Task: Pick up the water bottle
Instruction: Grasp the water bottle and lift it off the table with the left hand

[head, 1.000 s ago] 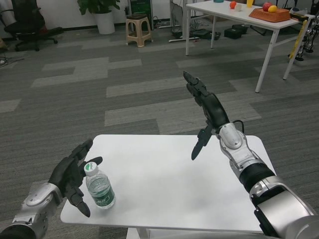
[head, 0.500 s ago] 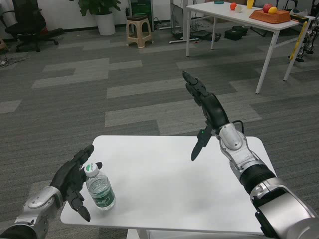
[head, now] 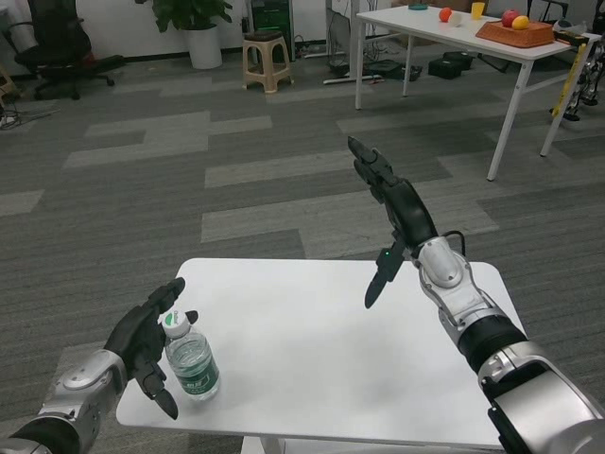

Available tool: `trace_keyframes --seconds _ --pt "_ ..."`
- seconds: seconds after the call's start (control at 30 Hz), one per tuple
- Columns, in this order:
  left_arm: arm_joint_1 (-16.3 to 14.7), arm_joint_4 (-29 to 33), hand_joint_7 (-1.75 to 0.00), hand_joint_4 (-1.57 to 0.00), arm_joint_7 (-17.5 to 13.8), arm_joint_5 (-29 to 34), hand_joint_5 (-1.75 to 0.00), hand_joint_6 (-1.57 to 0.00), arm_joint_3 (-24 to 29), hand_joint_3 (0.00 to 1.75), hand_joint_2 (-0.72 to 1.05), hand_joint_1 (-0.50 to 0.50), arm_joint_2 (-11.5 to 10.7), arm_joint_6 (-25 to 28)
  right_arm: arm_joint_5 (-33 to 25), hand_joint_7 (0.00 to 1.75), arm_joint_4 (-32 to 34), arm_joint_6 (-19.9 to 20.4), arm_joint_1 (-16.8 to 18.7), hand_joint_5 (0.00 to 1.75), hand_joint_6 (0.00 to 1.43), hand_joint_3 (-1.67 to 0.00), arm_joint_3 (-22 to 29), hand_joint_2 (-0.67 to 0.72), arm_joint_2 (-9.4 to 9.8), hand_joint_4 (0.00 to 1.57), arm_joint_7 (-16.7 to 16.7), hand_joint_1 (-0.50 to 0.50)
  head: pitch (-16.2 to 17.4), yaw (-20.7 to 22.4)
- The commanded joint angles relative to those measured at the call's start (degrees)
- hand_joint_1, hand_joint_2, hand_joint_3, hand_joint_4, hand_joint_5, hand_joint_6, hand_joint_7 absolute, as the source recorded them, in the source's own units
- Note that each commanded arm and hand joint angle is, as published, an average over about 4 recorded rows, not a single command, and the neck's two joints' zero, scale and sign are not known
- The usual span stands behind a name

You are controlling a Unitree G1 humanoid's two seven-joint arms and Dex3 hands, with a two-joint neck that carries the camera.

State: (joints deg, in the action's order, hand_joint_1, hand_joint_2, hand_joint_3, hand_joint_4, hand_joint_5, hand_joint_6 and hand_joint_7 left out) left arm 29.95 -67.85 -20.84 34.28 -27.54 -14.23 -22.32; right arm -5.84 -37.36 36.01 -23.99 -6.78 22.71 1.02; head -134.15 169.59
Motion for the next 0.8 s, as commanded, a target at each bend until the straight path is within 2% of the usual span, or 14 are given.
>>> trace_keyframes --seconds 0.03,0.3,0.57,0.67,0.8 --pt "1.5 -1.9 0.00 0.00 0.9 0.0 -0.51 0.00 -0.4 0.09 -0.55 -0.50 0.2 -0.2 -0.1 0.00 0.6 0.4 0.6 0.00 0.00 0.00 -0.2 0.53 0.25 0.00 0.2 -0.38 0.1 0.0" --pt "2.9 -4.6 0.00 0.00 2.1 0.0 -0.51 0.00 -1.9 0.09 -0.55 -0.50 1.3 -0.2 -0.2 0.00 0.5 0.4 0.6 0.00 0.00 0.00 -0.3 0.53 0.28 0.00 0.2 -0.38 0.5 0.0" --pt "3.2 -5.3 0.00 0.00 2.1 0.0 -0.51 0.00 -2.8 0.09 -0.57 -0.50 1.4 -0.1 -0.2 0.00 0.4 0.4 0.6 0.00 0.00 0.00 -0.2 0.53 0.28 0.00 0.2 -0.38 0.5 0.0" --pt "3.2 -5.5 0.00 0.00 2.1 0.1 -0.51 0.00 -2.8 0.09 -0.64 -0.50 1.6 -0.1 -0.2 0.00 0.4 0.4 0.6 0.00 0.00 0.00 -0.2 0.53 0.30 0.00 0.2 -0.38 0.5 0.0" --pt "3.2 -5.7 0.00 0.00 2.2 0.1 -0.51 0.00 -3.1 0.09 -0.57 -0.50 1.8 0.0 -0.2 0.00 0.4 0.4 0.6 0.00 0.00 0.00 -0.2 0.53 0.28 0.00 0.2 -0.38 0.4 0.1"
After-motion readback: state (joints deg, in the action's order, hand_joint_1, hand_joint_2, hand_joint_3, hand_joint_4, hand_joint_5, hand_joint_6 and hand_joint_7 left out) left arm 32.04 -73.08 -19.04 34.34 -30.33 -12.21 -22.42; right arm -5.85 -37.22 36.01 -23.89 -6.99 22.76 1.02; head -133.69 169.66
